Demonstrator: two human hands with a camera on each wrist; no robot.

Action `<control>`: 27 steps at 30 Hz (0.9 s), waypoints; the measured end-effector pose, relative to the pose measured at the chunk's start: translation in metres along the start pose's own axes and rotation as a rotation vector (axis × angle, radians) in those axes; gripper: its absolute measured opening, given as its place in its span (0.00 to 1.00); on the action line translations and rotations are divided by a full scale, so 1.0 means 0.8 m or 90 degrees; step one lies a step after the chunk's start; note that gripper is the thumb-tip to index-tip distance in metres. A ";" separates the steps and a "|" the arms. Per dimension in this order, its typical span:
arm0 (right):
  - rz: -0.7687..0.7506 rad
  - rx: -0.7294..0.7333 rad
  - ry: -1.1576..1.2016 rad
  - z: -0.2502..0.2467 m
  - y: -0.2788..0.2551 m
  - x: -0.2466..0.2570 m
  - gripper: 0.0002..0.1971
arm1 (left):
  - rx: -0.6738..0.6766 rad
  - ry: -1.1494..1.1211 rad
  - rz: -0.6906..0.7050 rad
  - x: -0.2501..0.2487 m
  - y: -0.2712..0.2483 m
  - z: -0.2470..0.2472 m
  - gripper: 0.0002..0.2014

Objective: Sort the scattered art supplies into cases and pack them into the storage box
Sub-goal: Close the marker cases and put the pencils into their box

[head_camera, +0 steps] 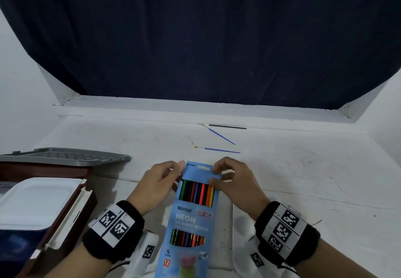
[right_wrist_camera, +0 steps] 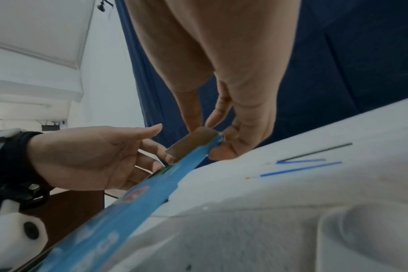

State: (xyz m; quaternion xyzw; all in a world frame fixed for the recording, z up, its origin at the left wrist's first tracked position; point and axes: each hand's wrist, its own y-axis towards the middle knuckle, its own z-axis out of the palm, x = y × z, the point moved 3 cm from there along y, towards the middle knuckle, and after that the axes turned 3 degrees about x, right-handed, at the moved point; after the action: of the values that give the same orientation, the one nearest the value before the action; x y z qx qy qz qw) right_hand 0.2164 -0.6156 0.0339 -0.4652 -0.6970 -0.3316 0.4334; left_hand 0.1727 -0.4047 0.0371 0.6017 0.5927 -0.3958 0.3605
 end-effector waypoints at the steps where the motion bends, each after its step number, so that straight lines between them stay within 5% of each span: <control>1: -0.031 -0.007 0.005 -0.001 0.001 0.006 0.10 | -0.017 -0.017 0.011 -0.011 -0.001 -0.006 0.24; 6: -0.197 -0.103 -0.012 -0.012 0.005 0.048 0.12 | -0.073 -0.025 0.122 -0.060 -0.015 -0.031 0.10; 11: -0.369 -0.139 -0.044 -0.025 0.004 0.099 0.10 | -0.131 0.085 0.233 -0.088 -0.033 -0.048 0.09; 20: -0.307 -0.056 0.033 -0.005 -0.006 0.084 0.15 | -0.175 0.191 0.253 -0.074 -0.056 -0.046 0.10; 27: -0.299 -0.113 -0.029 0.013 -0.024 0.072 0.10 | -0.158 0.208 0.269 -0.058 -0.063 -0.039 0.06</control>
State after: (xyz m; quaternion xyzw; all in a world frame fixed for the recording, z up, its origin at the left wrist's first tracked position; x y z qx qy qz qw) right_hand 0.1841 -0.5922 0.0814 -0.3339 -0.7637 -0.4725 0.2865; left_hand 0.1248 -0.3941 0.0939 0.7190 0.5483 -0.1343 0.4055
